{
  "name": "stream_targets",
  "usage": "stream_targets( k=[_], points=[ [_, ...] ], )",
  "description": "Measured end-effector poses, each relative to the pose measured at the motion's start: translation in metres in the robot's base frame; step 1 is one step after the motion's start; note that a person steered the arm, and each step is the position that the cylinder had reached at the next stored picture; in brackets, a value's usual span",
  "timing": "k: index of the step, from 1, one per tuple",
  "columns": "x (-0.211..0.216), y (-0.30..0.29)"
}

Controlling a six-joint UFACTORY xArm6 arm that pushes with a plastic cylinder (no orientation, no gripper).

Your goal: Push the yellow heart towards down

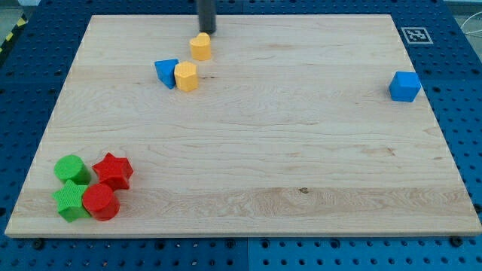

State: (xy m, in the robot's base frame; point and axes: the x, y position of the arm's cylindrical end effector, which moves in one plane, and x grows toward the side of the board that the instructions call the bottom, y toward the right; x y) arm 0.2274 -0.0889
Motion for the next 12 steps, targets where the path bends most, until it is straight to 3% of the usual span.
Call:
stream_targets(
  k=[2,6,10,12],
  points=[
    [0.026,-0.015],
    [0.103,0.044],
    [0.112,0.067],
    [0.118,0.120]
  ],
)
